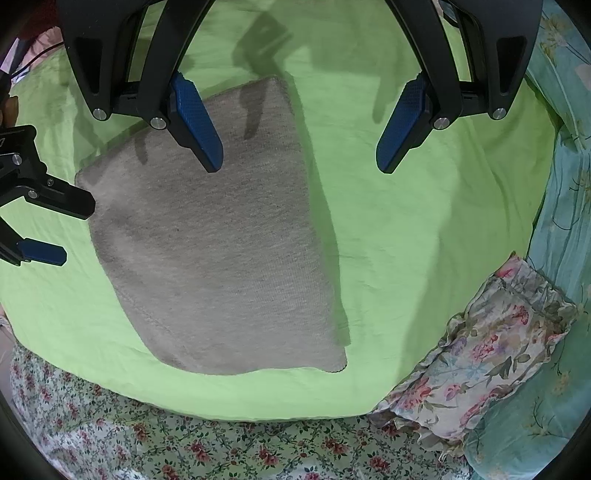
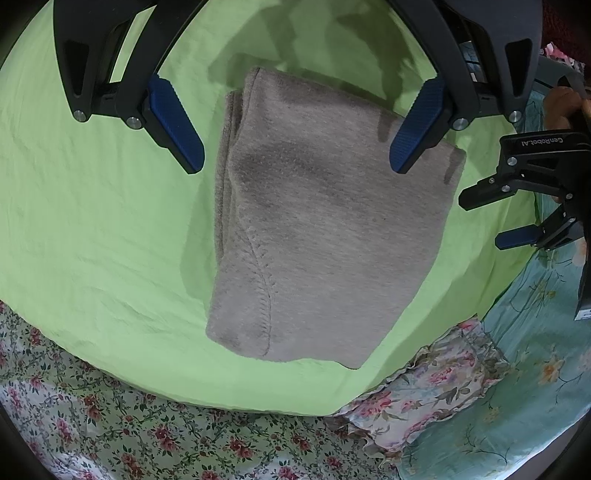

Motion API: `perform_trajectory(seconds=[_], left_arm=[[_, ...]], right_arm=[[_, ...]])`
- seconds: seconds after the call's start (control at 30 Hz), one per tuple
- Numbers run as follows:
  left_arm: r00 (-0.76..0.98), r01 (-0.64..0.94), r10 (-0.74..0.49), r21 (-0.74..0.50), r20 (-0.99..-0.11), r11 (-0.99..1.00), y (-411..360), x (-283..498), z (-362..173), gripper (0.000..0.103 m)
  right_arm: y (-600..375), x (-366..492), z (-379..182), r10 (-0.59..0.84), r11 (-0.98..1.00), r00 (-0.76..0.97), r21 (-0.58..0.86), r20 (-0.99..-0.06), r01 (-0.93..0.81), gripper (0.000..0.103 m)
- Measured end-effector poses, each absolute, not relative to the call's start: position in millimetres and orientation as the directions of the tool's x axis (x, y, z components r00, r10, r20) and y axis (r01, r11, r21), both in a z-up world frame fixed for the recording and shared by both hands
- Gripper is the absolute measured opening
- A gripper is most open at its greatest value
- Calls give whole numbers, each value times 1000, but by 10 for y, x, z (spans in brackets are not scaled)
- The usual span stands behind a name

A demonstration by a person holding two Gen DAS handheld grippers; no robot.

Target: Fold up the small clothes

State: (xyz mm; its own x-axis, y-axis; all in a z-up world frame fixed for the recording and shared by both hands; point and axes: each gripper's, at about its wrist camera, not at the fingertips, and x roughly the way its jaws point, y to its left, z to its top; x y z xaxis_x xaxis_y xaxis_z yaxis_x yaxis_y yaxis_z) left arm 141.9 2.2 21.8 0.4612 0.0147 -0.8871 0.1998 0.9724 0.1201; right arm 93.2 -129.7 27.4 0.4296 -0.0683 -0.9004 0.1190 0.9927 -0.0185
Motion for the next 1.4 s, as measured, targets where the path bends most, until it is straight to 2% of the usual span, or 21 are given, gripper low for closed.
perform_trajectory(seconds=[1.4], left_arm=[[474, 197, -4, 101, -880, 975, 57, 1492, 240, 85]], right_arm=[[-1470, 995, 292, -73, 988, 437, -5, -896, 155, 100]])
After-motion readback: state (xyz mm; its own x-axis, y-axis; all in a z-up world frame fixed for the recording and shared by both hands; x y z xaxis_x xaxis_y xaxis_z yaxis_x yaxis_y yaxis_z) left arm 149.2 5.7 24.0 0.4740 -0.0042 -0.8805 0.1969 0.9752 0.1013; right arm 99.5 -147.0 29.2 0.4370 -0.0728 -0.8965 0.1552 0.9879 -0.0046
